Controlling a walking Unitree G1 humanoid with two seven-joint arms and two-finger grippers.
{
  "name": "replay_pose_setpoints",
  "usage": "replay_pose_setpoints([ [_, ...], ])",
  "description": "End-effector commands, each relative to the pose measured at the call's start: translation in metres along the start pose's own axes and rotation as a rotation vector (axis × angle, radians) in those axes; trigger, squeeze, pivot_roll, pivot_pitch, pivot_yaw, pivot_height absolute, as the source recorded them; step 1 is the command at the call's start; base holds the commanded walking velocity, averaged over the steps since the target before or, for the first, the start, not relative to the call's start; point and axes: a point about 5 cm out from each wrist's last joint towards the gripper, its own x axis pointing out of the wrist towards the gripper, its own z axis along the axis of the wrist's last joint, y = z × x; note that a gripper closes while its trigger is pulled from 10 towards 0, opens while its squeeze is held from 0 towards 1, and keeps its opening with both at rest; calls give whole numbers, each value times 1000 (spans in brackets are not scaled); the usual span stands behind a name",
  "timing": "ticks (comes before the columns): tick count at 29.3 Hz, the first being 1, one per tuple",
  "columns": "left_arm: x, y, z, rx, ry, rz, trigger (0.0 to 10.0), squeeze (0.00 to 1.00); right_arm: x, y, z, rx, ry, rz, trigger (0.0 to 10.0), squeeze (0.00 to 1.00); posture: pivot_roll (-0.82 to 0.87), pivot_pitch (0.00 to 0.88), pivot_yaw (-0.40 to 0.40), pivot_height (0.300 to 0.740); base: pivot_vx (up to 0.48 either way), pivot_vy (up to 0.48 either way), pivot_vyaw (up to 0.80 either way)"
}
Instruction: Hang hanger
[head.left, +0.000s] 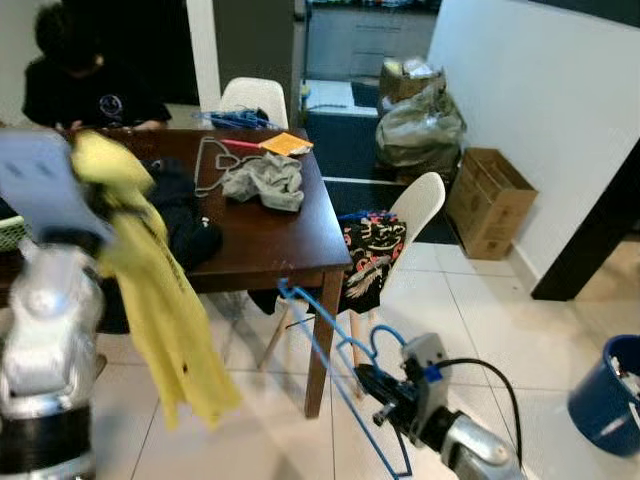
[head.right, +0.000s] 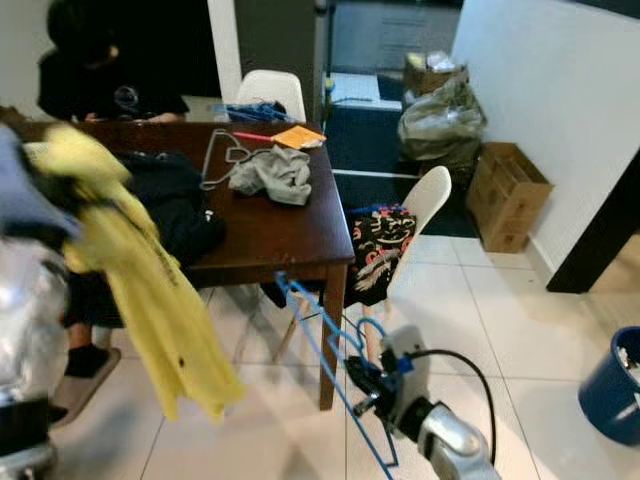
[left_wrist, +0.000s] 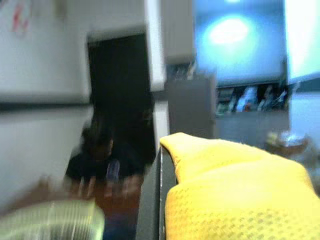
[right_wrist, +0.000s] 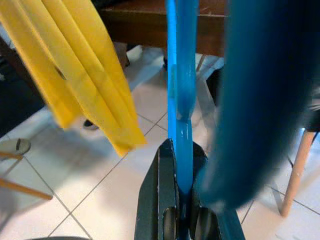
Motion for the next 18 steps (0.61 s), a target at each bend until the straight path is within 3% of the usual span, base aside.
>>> replay_pose_setpoints([
  [1,10,9,12,8,-47,3,10000,0,-2,-5,1,-4,-3,-23,10000,0,-30,0,-12,736,480,0,0],
  [2,22,21,22,28,-78,15,10000,0,-2,-4,1,-4,-4,-23,10000,0,-34,0,-8,736,480,0,0],
  [3,22,21,22,28,-78,15,10000,0,-2,-4,1,-4,-4,-23,10000,0,-34,0,-8,736,480,0,0],
  [5,42,43,40,81,-123,47,10000,0,-3,-4,1,-1,-9,-28,10000,0,-43,0,-1,736,480,0,0],
  [6,42,43,40,81,-123,47,10000,0,-3,-4,1,-1,-9,-28,10000,0,-43,0,-1,736,480,0,0],
  [8,59,62,59,105,-165,65,10000,0,-4,-5,1,-1,-13,-37,10000,0,-55,0,9,736,480,0,0],
  [11,67,70,68,102,-181,65,10000,0,-4,-5,1,-2,-15,-44,10000,0,-59,0,8,736,480,0,0],
  [16,74,73,69,149,-181,65,10000,0,-4,-5,1,-8,-14,-49,10000,0,-63,0,8,736,480,0,0],
  [17,74,75,65,144,-165,73,10000,0,-4,-5,1,-9,-13,-50,10000,0,-61,0,7,736,480,0,0],
  [18,71,75,47,128,-99,78,10000,0,-4,-5,1,-9,-11,-50,10000,0,-62,0,9,736,480,0,0],
])
